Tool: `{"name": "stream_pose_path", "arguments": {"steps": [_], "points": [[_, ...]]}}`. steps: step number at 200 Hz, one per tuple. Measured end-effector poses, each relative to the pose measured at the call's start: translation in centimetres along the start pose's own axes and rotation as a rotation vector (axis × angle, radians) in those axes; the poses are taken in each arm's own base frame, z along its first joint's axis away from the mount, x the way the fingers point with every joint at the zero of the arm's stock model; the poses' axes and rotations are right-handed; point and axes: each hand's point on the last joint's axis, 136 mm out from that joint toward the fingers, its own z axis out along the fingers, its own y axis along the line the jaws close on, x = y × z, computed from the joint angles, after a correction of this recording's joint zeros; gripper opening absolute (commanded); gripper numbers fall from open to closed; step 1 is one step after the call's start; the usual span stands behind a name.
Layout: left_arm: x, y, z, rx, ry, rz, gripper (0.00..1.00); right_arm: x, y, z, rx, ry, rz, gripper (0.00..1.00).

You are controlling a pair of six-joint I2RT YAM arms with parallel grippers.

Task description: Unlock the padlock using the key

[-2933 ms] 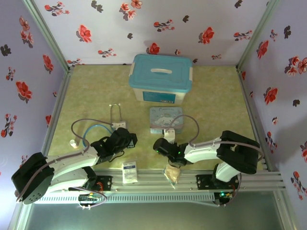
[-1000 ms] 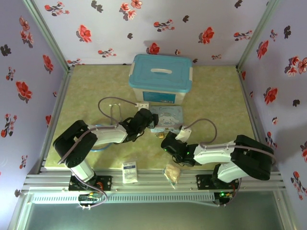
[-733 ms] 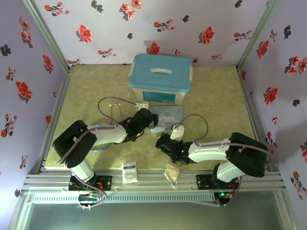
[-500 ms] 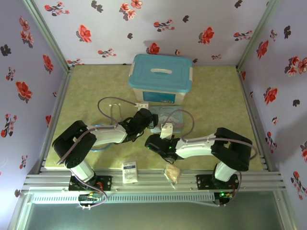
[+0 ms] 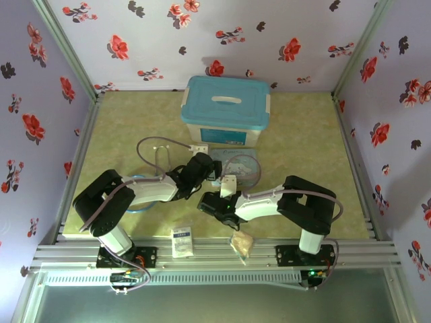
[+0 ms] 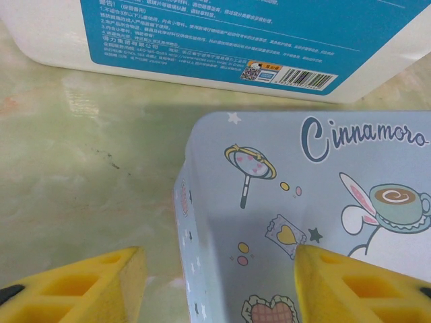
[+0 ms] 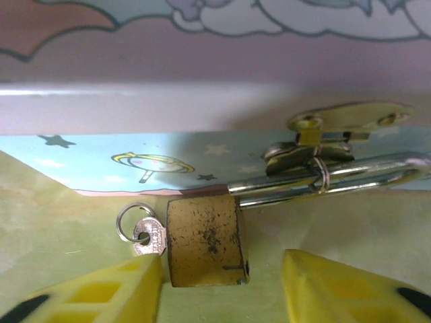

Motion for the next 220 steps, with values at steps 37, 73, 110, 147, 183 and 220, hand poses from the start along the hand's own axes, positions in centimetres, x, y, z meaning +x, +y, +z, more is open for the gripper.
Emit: {"name": "stream_pose_path", "arguments": {"steps": [37, 73, 110, 147, 183, 220], "points": [[0.1, 0.0, 0.0, 0.001, -0.001, 0.0, 0.59, -0.2, -0.3, 0.2, 0.001, -0.039, 0.022, 0.31], [0.1, 0.0, 0.0, 0.002, -0.003, -0.002, 0.58, -0.3, -1.3, 0.1, -0.013, -0.058, 0.073, 0.3], [0.1, 0.0, 0.2, 0.004, -0.006, -0.006, 0.58, -0.4, -4.5, -0.1, -0.067, -0.084, 0.204, 0.26], [0.1, 0.0, 0.3, 0.005, -0.007, -0.006, 0.58, -1.2, -6.3, -1.0, -0.102, -0.097, 0.262, 0.26], [0.0, -0.1, 0.3, 0.003, -0.004, -0.005, 0.59, -1.9, -6.3, -2.4, -0.149, -0.05, 0.239, 0.26], [-0.1, -0.2, 0.2, -0.008, 0.01, 0.002, 0.59, 0.2, -7.3, -3.3, -0.154, 0.088, 0.121, 0.27]]}}
